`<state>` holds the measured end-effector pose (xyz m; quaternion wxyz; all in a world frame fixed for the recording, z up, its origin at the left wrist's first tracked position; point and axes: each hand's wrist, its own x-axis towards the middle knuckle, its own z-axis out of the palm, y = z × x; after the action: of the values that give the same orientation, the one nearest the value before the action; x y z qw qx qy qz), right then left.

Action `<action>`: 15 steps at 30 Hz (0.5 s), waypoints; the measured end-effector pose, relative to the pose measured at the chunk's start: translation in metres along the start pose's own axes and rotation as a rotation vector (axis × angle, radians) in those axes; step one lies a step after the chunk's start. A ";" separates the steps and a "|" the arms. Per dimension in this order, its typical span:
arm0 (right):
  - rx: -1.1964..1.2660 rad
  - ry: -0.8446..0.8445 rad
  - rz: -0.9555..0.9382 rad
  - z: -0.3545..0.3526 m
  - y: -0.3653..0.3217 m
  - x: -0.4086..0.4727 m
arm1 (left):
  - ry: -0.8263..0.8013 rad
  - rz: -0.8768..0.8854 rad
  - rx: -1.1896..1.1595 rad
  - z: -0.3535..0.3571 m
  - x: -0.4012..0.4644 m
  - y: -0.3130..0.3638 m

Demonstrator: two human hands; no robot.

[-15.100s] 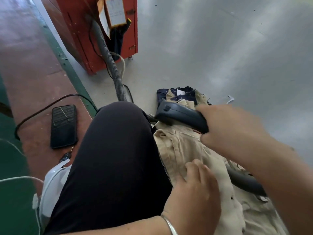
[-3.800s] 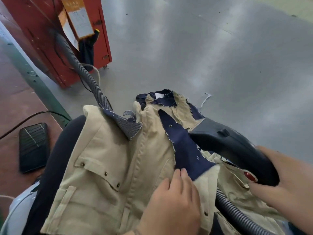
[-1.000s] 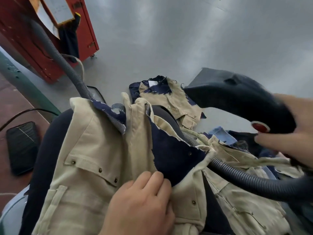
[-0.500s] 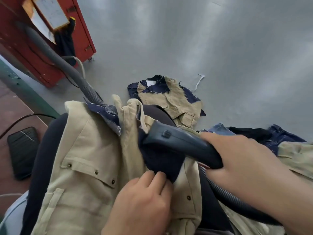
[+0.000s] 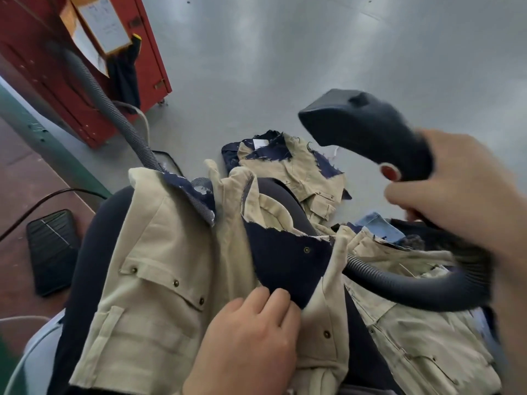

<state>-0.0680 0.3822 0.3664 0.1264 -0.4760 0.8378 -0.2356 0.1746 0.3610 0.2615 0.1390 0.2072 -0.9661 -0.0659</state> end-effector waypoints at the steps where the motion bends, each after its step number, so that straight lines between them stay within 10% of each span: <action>1: 0.016 -0.014 0.042 -0.007 0.004 -0.010 | 0.006 -0.003 -0.003 0.000 0.000 -0.001; 5: -0.041 -0.225 0.300 0.009 0.033 -0.053 | 0.024 -0.010 -0.022 0.002 0.003 -0.002; 15: -0.442 -0.437 0.001 0.029 -0.018 -0.055 | -0.006 0.007 -0.032 0.004 0.006 -0.007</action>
<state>-0.0135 0.4136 0.3499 0.1970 -0.5310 0.8220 0.0601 0.1705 0.3522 0.2582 0.1399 0.2014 -0.9660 -0.0817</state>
